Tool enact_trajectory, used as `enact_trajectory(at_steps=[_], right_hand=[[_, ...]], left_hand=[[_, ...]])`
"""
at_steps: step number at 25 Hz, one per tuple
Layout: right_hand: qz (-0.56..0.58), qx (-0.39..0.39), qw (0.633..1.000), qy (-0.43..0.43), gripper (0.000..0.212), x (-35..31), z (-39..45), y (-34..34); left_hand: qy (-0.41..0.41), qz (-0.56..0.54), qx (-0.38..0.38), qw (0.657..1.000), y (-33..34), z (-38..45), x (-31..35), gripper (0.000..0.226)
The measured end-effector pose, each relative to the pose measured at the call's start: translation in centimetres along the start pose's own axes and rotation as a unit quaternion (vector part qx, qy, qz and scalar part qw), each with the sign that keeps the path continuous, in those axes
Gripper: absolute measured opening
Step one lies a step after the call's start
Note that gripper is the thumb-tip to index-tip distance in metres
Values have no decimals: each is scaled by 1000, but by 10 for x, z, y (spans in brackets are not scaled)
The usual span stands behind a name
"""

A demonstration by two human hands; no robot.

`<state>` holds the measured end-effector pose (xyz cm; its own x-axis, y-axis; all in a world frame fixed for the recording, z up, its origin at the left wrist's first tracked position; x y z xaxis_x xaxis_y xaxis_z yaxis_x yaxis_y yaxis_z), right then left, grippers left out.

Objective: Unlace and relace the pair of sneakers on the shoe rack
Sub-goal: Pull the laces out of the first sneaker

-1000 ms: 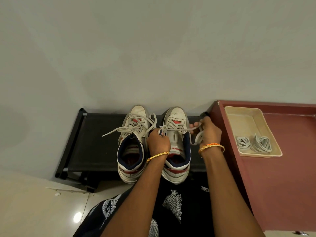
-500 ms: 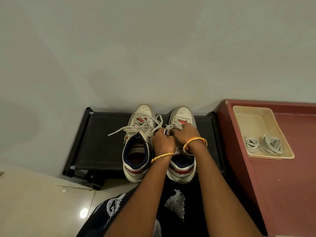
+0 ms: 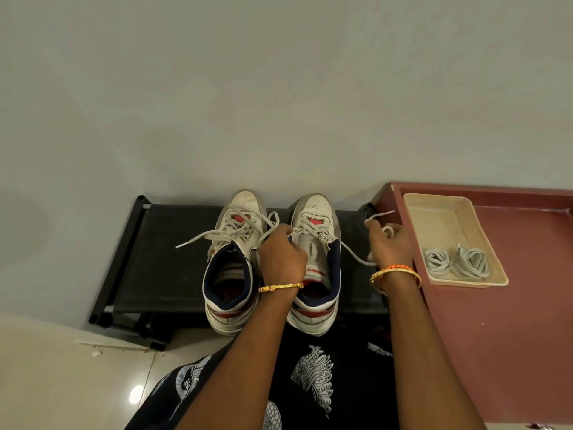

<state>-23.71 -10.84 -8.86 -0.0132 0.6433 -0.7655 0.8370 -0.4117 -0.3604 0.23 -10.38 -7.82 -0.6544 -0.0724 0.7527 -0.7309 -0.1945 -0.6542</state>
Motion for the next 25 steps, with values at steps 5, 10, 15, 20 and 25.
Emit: enact_trajectory(at_steps=[5,10,15,20,25], right_hand=[[-273,-66,950,-137,57,-13,-42,60],[-368,-15,925,-96,33,-11,-30,78],[-292,-61,954,-33,21,-8,-4,65],[-231,-133,963,37,18,1,11,57],[-213,-155,962,69,22,3,10,59]], left_hand=[[174,150,-73,971,13,16,41,36],[199,158,-127,959,23,24,49,37],[212,272,-193,919,44,30,45,34],[201,282,-231,909,65,29,40,40],[198,278,-226,912,68,31,34,35]])
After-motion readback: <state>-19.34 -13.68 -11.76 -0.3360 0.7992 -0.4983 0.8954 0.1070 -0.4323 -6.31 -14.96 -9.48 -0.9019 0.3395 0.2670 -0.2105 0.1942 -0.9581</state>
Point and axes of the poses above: each hand's wrist, its own z-axis towards the middle knuckle, its own y-axis out of the palm, x = y × z, the point moved 10 cm from there along z, towards the middle knuckle, and after that the axes turned 14 degrees about y, right-handed, at the moved point
